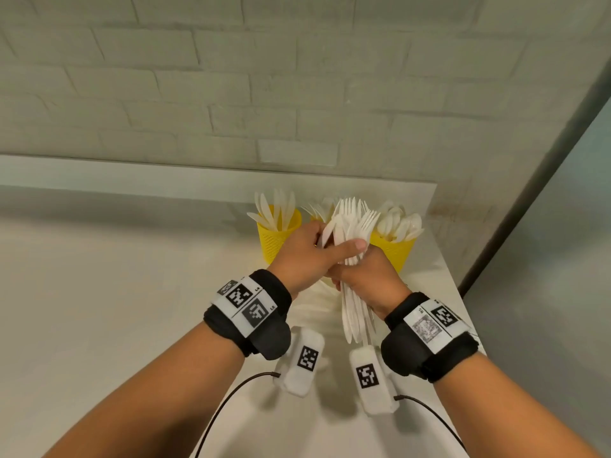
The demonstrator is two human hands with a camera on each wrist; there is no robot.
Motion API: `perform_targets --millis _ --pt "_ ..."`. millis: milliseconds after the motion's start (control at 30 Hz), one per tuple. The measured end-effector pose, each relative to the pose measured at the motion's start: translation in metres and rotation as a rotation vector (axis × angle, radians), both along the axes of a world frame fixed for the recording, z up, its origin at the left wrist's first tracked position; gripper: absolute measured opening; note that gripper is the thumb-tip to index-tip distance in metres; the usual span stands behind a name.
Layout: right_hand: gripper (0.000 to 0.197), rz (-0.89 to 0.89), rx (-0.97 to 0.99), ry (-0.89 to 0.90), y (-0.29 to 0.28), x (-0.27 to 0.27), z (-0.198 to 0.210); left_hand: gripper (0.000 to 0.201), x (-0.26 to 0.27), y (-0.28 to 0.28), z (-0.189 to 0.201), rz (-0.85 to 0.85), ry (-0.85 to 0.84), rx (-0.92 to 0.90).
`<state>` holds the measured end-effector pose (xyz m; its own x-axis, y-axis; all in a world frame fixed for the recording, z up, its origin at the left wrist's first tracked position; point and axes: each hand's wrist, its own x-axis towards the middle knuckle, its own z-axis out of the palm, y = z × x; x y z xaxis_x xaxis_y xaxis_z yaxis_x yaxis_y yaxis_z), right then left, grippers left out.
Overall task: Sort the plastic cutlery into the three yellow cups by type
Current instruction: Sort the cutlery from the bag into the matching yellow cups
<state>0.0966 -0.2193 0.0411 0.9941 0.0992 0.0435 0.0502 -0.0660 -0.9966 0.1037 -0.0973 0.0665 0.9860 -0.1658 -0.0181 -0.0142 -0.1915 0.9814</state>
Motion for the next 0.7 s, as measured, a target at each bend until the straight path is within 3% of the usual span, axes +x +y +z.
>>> perform_targets --millis 133,367,533,700 --pt "0.017 -0.001 0.019 0.009 0.001 0.0 -0.001 0.037 0.004 0.011 -0.001 -0.093 0.037 -0.095" --pt "0.035 0.193 0.2 0.078 0.0 -0.006 0.003 0.03 0.005 0.02 0.002 -0.317 0.131 -0.296" --pt "0.051 0.188 0.35 0.228 0.004 -0.003 0.006 0.011 0.013 0.029 -0.004 -0.146 0.083 -0.247" --pt "0.038 0.185 0.352 0.225 0.015 0.003 0.01 0.015 0.01 0.033 -0.003 -0.145 0.03 -0.234"
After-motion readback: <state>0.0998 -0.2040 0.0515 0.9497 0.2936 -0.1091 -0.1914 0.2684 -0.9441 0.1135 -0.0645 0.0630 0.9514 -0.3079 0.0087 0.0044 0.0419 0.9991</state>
